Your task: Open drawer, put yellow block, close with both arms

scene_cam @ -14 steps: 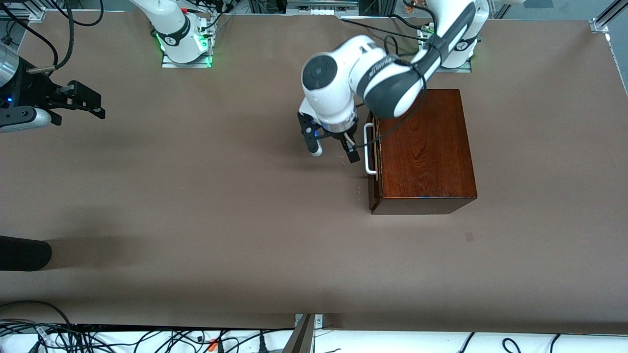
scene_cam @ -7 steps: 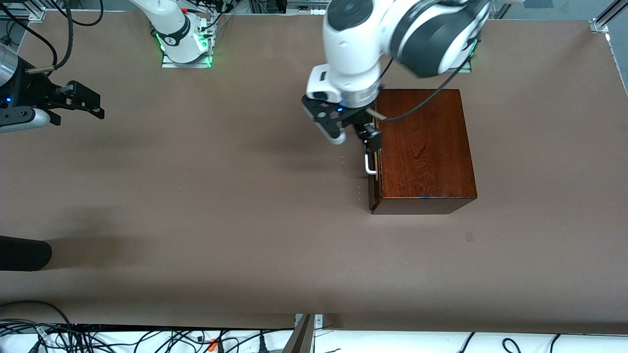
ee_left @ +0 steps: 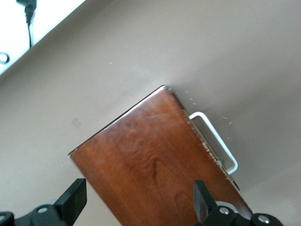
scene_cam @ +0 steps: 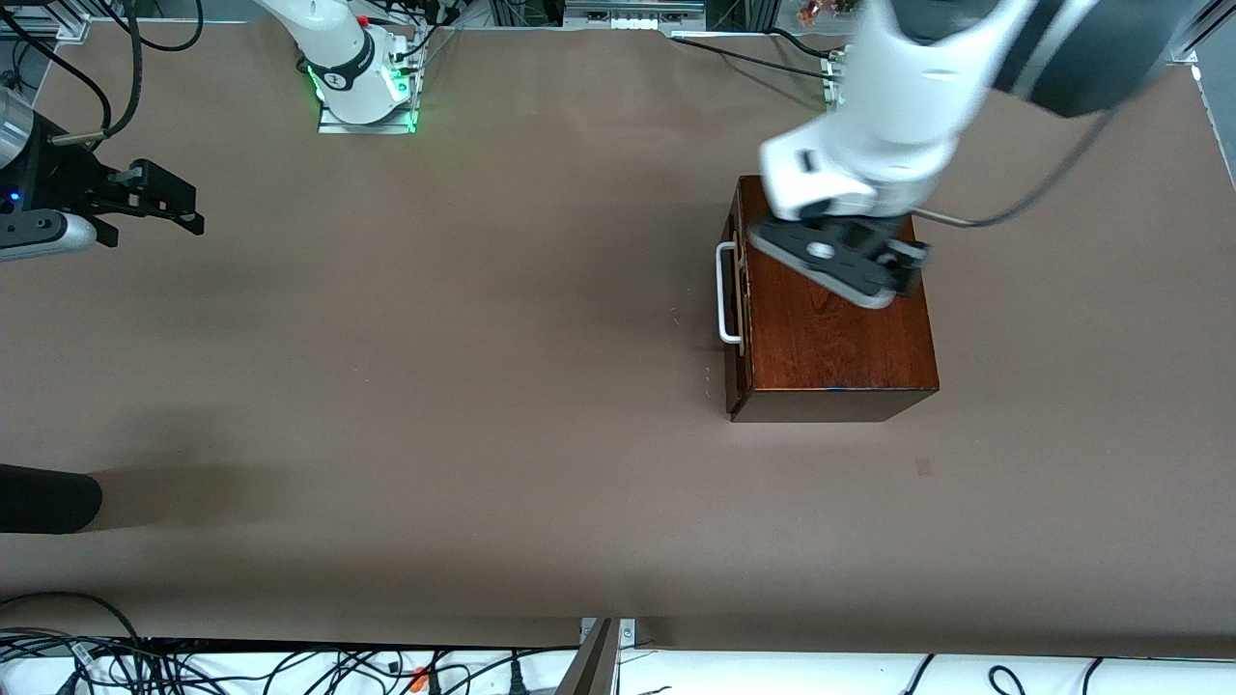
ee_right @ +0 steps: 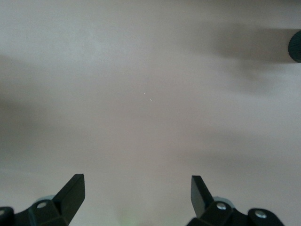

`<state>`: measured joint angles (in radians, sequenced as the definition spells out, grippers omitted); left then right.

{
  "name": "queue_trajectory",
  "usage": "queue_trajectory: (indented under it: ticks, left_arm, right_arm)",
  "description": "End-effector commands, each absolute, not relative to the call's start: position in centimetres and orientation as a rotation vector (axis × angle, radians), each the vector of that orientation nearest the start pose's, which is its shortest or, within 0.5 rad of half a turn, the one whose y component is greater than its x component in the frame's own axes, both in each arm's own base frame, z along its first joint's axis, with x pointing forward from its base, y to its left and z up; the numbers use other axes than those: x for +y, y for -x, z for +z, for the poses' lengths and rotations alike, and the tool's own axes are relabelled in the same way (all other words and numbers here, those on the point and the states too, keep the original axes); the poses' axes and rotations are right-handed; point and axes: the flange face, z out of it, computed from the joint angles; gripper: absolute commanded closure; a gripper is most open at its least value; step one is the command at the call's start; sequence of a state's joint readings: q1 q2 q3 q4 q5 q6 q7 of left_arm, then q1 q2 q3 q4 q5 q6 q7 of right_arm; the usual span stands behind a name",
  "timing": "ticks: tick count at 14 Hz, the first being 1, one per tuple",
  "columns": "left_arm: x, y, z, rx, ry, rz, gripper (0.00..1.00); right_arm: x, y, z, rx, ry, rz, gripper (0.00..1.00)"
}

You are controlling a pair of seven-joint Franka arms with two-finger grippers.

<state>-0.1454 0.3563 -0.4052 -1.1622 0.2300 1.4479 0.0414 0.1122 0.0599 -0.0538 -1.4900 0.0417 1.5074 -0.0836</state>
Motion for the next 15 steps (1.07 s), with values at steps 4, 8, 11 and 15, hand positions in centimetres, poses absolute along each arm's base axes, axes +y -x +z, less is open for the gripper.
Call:
queue_trajectory:
  ticks: [4, 8, 11, 15]
  left_arm:
    - [-16.8, -57.5, 62.3, 0.485, 3.061, 0.155, 0.0]
    - [-12.3, -56.5, 61.1, 0.36, 3.084, 0.08, 0.0]
    - [-9.3, -55.4, 60.1, 0.288, 3.092, 0.022, 0.0]
    - [-6.1, -55.9, 60.9, 0.181, 3.135, 0.012, 0.0]
  right_arm:
    - [3.6, -56.3, 62.9, -0.212, 3.112, 0.052, 0.0]
    - [3.7, -56.4, 62.9, -0.215, 3.109, 0.047, 0.0]
    - [3.7, -56.4, 62.9, -0.215, 3.109, 0.043, 0.0]
    - [3.7, -56.4, 62.9, -0.215, 3.109, 0.043, 0.0]
